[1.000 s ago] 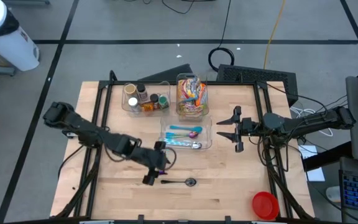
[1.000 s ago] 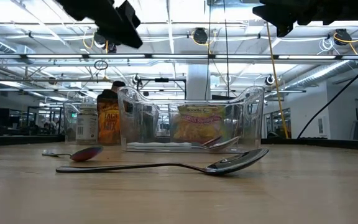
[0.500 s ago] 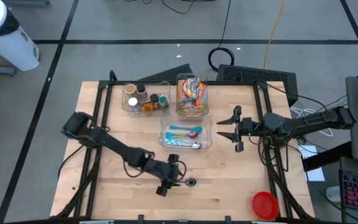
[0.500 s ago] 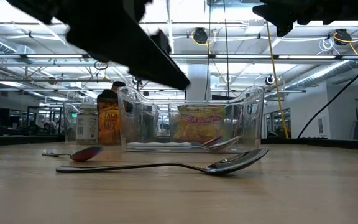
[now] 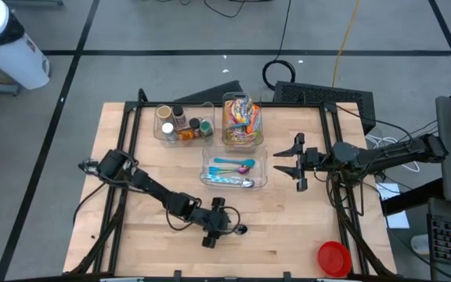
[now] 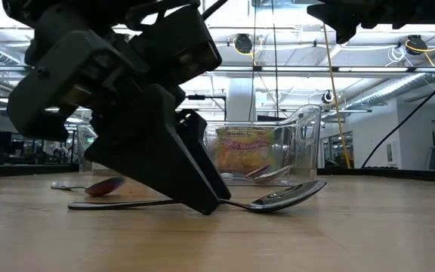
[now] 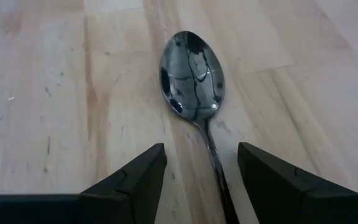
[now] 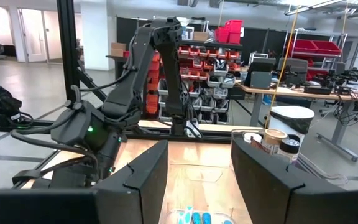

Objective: Pick & Place Food Item
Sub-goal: Put the black spoon into the bottom transparent container

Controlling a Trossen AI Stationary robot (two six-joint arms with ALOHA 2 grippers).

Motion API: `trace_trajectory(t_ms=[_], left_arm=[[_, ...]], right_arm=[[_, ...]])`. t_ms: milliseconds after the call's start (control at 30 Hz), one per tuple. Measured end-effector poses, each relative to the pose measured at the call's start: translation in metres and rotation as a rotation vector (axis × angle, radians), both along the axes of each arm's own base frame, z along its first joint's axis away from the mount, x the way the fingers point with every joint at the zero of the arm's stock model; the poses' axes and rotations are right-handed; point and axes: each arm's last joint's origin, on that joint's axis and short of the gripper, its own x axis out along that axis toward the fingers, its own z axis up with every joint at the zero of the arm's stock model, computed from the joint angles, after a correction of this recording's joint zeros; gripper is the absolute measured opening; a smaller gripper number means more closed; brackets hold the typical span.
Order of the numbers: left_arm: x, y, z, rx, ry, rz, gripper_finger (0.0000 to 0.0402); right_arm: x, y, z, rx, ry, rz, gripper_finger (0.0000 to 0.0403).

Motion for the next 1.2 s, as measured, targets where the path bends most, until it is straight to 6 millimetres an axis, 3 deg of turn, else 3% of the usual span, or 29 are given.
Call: trace_trajectory(t_ms=[200,533,733,933,1200], left_arm=[[-0.004,0.001,-0.006,0.038,0.056,0.055,0.0190],[-0.004,0.003,-0.008,0.000,0.072,0.085,0.0017],[-0.002,0.005,-0.007,-0.048,0.069,0.142,0.0017],[0.000,0.006,0.017,-0.070,-0.035,0.096,0.0013],[-0.009,0.013,0.095,-0.101,-0.248,0.098,0.0012]], right_arm=[[0.000,0.000,0.000,0.000,0.001,0.000,0.0169],[0.000,0.000,0.000,0.000,0.001,0.000,0.0169],[0.000,0.000,0.000,0.000,0.001,0.000,0.0169],[0.000,0.000,0.000,0.001,0.001,0.000,0.0169],[0.000,0.000,0.000,0.000,0.004,0.001,0.0169]])
